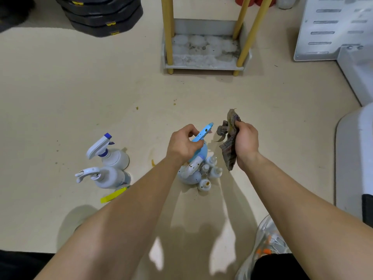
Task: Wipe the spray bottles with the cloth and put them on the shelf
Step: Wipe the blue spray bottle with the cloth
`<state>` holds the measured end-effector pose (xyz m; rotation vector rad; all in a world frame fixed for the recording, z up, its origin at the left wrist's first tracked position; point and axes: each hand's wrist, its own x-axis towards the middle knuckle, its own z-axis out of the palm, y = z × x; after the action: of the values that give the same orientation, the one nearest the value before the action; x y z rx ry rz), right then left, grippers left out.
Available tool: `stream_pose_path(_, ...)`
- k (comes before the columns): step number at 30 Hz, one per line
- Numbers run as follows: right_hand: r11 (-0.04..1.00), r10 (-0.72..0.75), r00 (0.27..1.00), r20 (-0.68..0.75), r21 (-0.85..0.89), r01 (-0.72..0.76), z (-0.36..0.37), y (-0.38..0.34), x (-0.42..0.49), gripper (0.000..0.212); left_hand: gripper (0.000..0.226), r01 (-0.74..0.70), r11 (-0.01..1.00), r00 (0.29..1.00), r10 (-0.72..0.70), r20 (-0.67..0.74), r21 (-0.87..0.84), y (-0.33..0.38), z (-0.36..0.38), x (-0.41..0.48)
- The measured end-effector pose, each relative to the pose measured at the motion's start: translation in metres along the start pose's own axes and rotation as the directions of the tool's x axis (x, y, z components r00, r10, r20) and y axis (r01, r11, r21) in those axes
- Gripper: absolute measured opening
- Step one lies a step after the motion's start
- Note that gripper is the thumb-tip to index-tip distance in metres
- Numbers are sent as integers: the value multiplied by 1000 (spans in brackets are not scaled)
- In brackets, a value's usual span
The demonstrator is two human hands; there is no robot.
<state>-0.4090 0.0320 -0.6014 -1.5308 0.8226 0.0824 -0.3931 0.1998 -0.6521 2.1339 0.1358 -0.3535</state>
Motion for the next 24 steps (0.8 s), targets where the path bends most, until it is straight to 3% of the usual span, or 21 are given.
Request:
stream_pose_path(5, 963, -267, 963, 24, -21, 268, 2, -47, -31, 16, 9, -114, 986, 993, 107, -59, -121, 28, -15, -12)
stream_pose_path(7, 913, -397, 914, 90, -67, 403, 3, -66, -42, 17, 9, -171, 975, 983, 160, -88, -141, 46, -27, -19)
stream_pose_path(9, 819, -514, 842, 162, -201, 538, 4, -86, -52, 20, 10, -227, 960, 971, 209, -119, -162, 67, -41, -26)
stream_pose_path(11, 661, -620, 755, 213, -377, 649, 4, -105, -60, 29, 9, -287, 936, 955, 262, -139, -207, 90, -58, -34)
stream_pose_path(15, 368, -722, 617, 313, -582, 725, -2, -136, -82, 32, 9, -408, 889, 911, 381, -157, -209, 131, -94, -56)
stream_pose_path(19, 108, -811, 433, 393, -627, 771, -3, -152, -119, 38, 6, -432, 890, 890, 395, -227, -144, 162, -119, -80)
stream_pose_path(24, 87, -842, 335, 422, -508, 857, 8, -150, -172, 38, 6, -374, 926, 885, 341, -316, -47, 183, -137, -104)
